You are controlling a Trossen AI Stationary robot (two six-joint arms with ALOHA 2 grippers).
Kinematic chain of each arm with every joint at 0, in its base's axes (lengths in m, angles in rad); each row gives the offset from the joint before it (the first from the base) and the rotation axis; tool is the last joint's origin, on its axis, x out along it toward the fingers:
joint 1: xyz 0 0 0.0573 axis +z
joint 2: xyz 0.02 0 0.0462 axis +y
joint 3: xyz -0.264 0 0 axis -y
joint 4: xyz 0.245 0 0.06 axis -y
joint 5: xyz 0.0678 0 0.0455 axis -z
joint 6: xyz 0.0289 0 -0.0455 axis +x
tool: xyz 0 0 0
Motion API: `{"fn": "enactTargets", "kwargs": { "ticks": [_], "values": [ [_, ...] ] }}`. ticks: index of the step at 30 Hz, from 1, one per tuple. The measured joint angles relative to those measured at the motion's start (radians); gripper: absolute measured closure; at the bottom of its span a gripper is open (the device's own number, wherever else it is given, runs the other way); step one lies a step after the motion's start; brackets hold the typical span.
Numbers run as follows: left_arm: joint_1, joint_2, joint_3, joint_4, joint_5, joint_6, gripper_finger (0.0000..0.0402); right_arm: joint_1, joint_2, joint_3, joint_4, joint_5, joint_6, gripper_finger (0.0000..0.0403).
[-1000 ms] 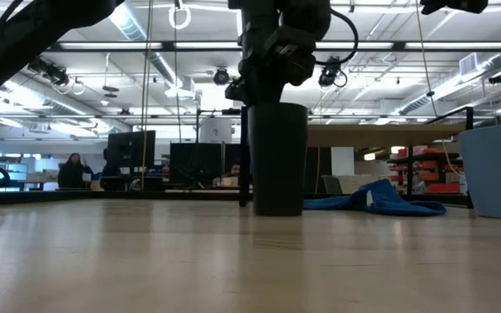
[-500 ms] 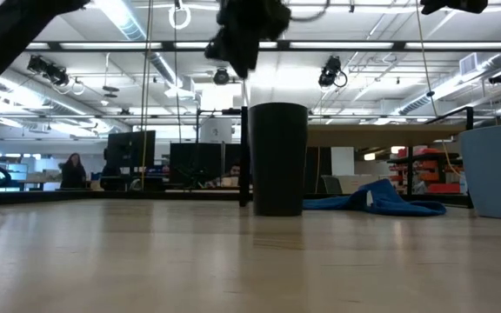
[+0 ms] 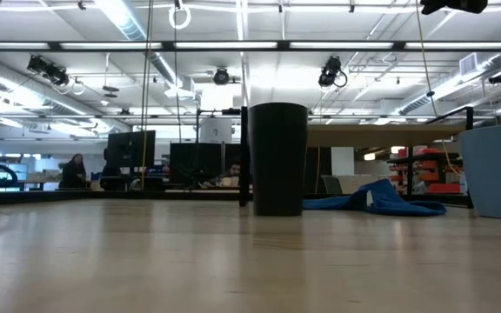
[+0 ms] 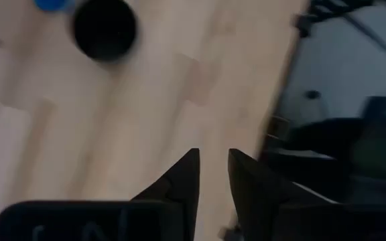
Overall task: Stack small to large cups/mugs on shelf
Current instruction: Put the transparent mug on the shelf
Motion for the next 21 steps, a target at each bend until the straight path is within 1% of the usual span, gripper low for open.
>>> {"fn": "enactTargets", "kwargs": {
  "ticks": [3,5,7,9,12,16,19,21],
  "values": [
    [-0.094,-0.055,0.0,0.0,-0.008,-0.133,0.0323,0.0,0.0,0.0,0.0,0.0,-0.001,0.0318],
    [-0.159,-0.091,-0.012,0.002,-0.044,-0.241,0.0329,0.0,0.0,0.0,0.0,0.0,-0.002,0.0318],
    [-0.226,-0.124,-0.048,0.001,-0.091,-0.361,0.0337,0.0,0.0,0.0,0.0,0.0,-0.002,0.0318],
    [-0.293,-0.159,-0.116,0.001,-0.13,-0.478,0.0348,0.0,0.0,0.0,0.0,0.0,-0.003,0.0318],
    [-0.38,-0.216,-0.29,0.001,-0.139,-0.627,0.0366,0.0,0.0,0.0,0.0,0.0,-0.007,0.0318],
    [-0.462,-0.311,-0.593,0.0,-0.137,-0.772,0.0389,0.0,0.0,0.0,0.0,0.0,-0.01,0.0318],
    [-0.496,-0.378,-0.812,0.01,-0.138,-0.917,0.0392,0.0,0.0,0.0,0.0,0.0,-0.019,0.0318],
    [-0.509,-0.422,-0.934,0.097,-0.139,-0.955,0.0383,0.0,0.0,0.0,0.0,0.0,-0.02,0.0318]
  ]
}}
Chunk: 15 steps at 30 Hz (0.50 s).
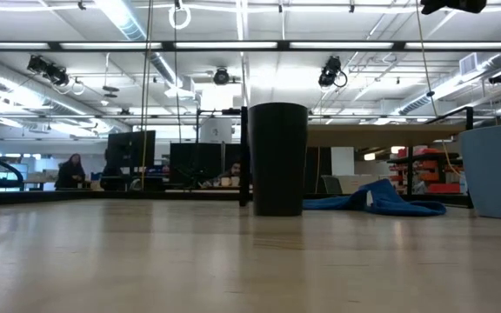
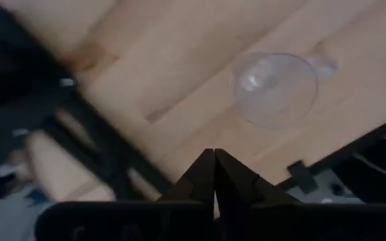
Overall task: Stack small to large cups/mugs on shelf
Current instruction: Put the transparent mug on the shelf
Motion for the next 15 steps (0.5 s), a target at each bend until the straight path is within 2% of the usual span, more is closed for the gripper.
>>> {"fn": "enactTargets", "kwargs": {
  "ticks": [6,10,15],
  "values": [
    [0.003,-0.136,-0.294,0.378,0.005,-0.01,0.0317,0.0,0.0,0.0,0.0,0.0,0.018,0.0318],
    [0.014,-0.185,-0.414,0.448,0.034,-0.061,0.0279,0.0,0.0,0.0,0.0,0.0,0.025,0.0318],
    [0.014,-0.208,-0.488,0.49,0.034,-0.081,0.0244,0.0,0.0,0.0,0.0,0.0,0.03,0.0318]
  ]
}}
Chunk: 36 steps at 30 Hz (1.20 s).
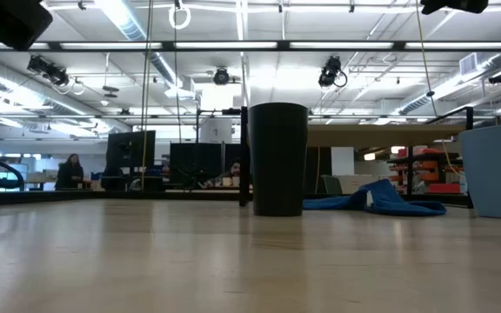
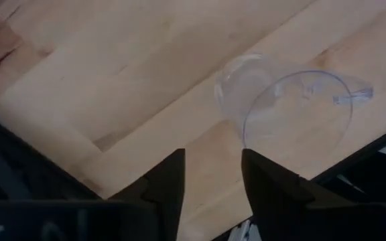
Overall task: Stack small to large cups/mugs on shelf
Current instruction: Put the transparent mug on the shelf
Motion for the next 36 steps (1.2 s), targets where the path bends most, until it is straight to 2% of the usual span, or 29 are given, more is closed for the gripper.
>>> {"fn": "enactTargets", "kwargs": {
  "ticks": [6,11,20,29,36],
  "values": [
    [0.003,0.0,-0.054,0.144,-0.001,0.005,0.0223,0.0,0.0,0.0,0.0,0.0,0.015,0.0318],
    [0.017,0.0,-0.071,0.136,-0.004,0.005,0.0219,0.0,0.0,0.0,0.0,0.0,0.015,0.0318],
    [0.024,0.004,-0.102,0.196,-0.009,0.0,0.0225,0.0,0.0,0.0,0.0,0.0,0.015,0.0318],
    [0.024,0.067,-0.102,0.227,-0.011,0.001,0.0236,0.0,0.0,0.0,0.0,0.001,0.015,0.0318],
    [0.03,0.088,-0.102,0.262,-0.008,0.0,0.0263,0.0,0.0,0.0,0.0,0.001,0.015,0.0318]
  ]
}}
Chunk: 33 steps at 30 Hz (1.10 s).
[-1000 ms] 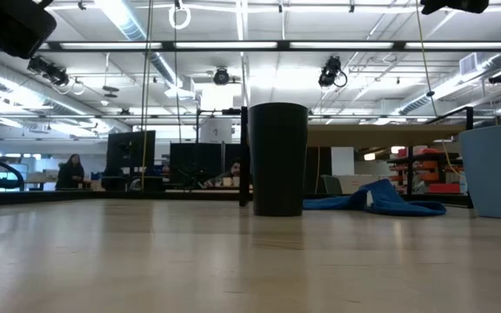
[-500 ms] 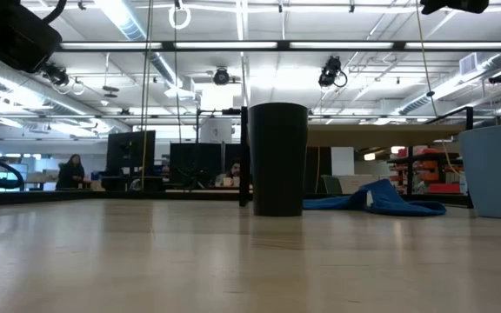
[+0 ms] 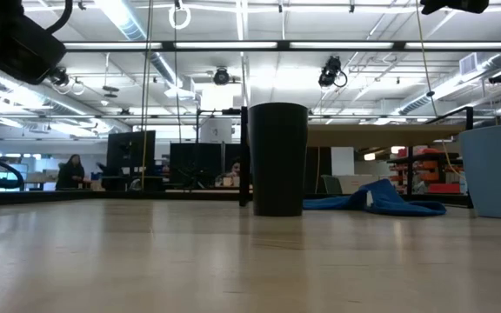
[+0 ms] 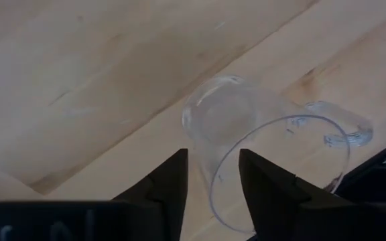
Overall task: Stack small to large cups/mugs on shelf
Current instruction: Put the transparent mug on the shelf
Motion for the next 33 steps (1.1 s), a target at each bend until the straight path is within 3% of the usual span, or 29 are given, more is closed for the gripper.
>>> {"fn": "enactTargets", "kwargs": {
  "ticks": [14,20,25,33],
  "values": [
    [0.017,0.0,0.001,0.002,0.004,-0.026,0.039,0.0,0.0,0.0,0.0,0.0,0.0,0.0318],
    [0.028,0.0,0.05,-0.005,0.004,0.002,0.0385,0.0,0.0,0.0,0.0,0.0,-0.005,0.0318],
    [0.08,0.0,0.182,-0.053,0.004,0.112,0.0393,0.0,0.0,0.0,0.0,0.003,-0.008,0.0318],
    [0.226,0.0,0.524,-0.26,-0.062,0.382,0.0394,0.0,0.0,0.0,-0.011,0.003,0.006,0.0318]
  ]
}}
